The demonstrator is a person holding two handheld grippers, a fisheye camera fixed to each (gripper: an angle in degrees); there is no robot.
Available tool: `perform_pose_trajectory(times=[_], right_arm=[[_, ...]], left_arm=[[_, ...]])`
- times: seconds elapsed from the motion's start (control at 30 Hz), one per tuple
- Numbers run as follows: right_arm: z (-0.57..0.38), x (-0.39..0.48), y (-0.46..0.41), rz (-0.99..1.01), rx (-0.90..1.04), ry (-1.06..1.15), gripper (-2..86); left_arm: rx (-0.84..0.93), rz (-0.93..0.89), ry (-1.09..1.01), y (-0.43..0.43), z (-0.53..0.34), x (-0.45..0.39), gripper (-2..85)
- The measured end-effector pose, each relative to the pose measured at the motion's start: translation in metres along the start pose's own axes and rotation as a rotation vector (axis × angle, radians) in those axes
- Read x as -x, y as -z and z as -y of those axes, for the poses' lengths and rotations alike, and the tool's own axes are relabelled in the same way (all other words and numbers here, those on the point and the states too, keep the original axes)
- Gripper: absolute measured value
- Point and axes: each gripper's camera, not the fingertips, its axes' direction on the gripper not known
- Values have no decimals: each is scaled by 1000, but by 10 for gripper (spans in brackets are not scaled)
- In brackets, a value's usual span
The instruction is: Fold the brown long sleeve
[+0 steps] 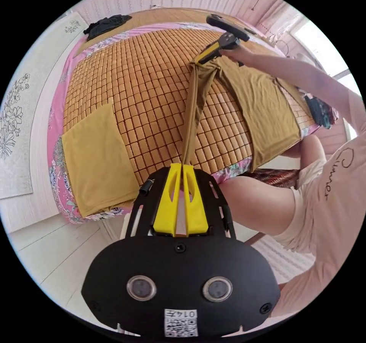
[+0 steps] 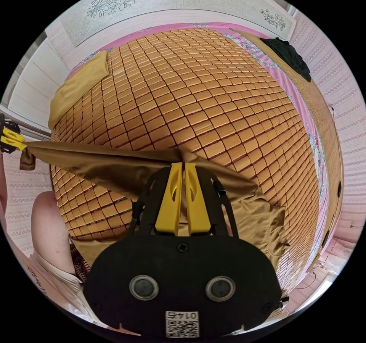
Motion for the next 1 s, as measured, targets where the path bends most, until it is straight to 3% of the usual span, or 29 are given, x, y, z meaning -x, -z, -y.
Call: perform_pose_trajectory(times=[0.23,0.33,0.5,0.6,0.73,0.87,1.0], right_arm=[[-3,-15,9,9,-4,-45,-5],[-9,-25,16,20,-9,-50,-5],[-27,-35,39,93,-60,-61,2],[-45,-31,58,154,-100,-39,12],[-71,-11,74,192,-116,41,21],[-88,-5,75,185,-83,80,25],[-105,-10,82,207,-87,70,26]], left_arm=[[55,18,345,-44,-13,92,-7],[-12,188,425,-43,-41,88,-8],[-84,269,489,-32,-76,63,14],[-119,162,494,-35,-82,52,66],[-176,-42,553,-57,-87,66,36],[-232,-45,613,-59,-104,73,-5],[-360,8,538,-29,-119,49,-9]])
